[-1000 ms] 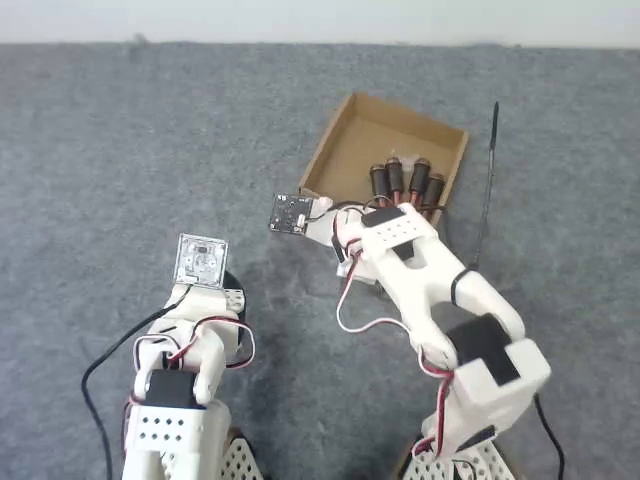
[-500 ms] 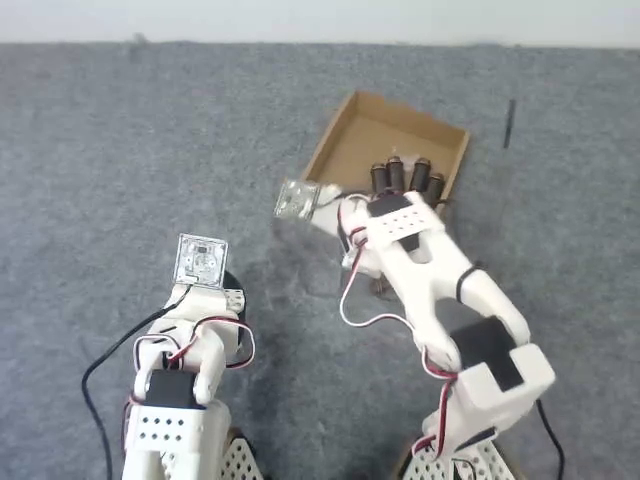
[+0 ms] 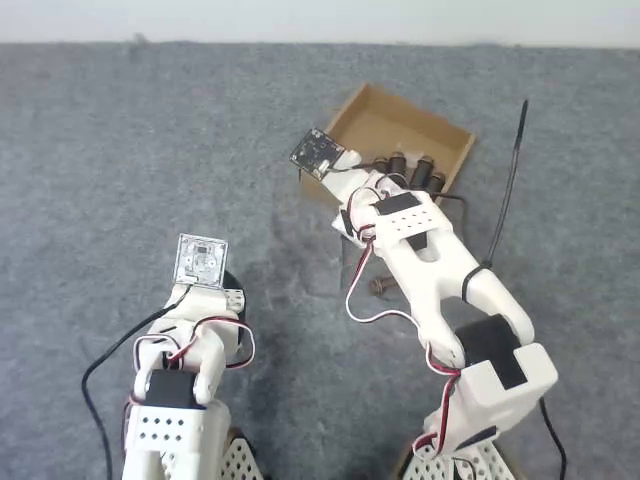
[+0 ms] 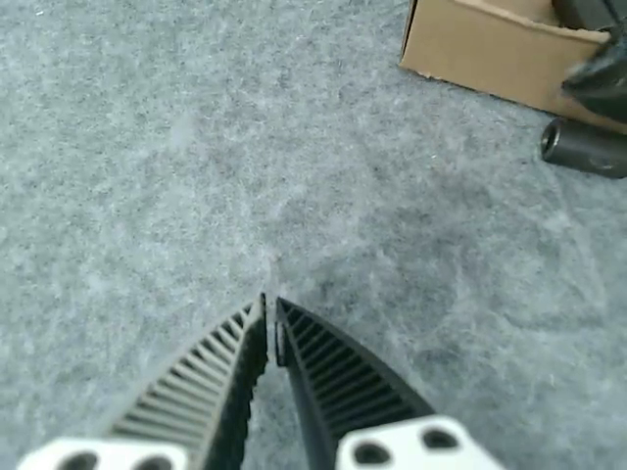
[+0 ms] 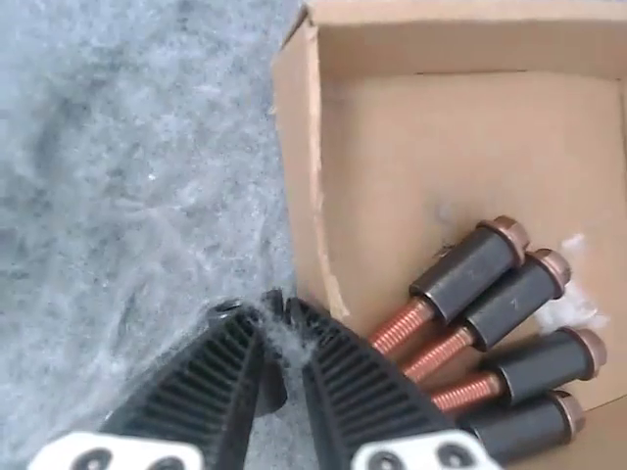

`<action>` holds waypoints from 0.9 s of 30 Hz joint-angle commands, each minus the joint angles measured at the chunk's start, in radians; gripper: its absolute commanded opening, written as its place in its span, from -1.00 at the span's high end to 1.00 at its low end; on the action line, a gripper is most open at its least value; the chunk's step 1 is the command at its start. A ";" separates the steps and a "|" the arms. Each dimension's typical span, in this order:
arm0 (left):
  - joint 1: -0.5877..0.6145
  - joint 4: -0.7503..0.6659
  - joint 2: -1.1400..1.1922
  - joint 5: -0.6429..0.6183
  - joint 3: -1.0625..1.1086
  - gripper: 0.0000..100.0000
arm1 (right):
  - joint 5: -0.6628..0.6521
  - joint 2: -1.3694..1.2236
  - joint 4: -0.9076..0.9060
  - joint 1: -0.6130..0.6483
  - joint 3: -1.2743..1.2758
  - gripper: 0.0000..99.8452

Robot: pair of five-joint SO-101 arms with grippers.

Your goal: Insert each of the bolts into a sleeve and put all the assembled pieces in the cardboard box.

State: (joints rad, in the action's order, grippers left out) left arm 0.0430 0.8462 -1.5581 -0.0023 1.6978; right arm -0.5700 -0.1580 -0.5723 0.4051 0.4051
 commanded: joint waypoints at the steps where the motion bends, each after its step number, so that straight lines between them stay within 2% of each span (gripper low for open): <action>1: 0.003 -0.002 -0.009 0.009 -0.005 0.97 | 0.012 0.004 0.027 -0.033 -0.006 0.99; 4: 0.005 -0.002 -0.009 0.009 -0.005 0.97 | 0.006 -0.025 0.010 -0.035 -0.009 0.99; 9: 0.005 -0.002 -0.009 0.009 -0.005 0.97 | -0.141 -0.073 -0.081 -0.016 -0.011 0.99; 15: 0.006 -0.002 -0.009 0.009 -0.005 0.97 | -0.124 -0.073 -0.104 -0.008 -0.012 0.99; 27: 0.006 -0.002 -0.009 0.009 -0.005 0.97 | -0.130 -0.035 -0.320 0.094 -0.005 0.99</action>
State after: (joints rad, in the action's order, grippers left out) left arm 0.0430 0.8462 -1.5581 -0.0023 1.6978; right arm -0.6851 -0.1949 -0.8378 0.4695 0.3790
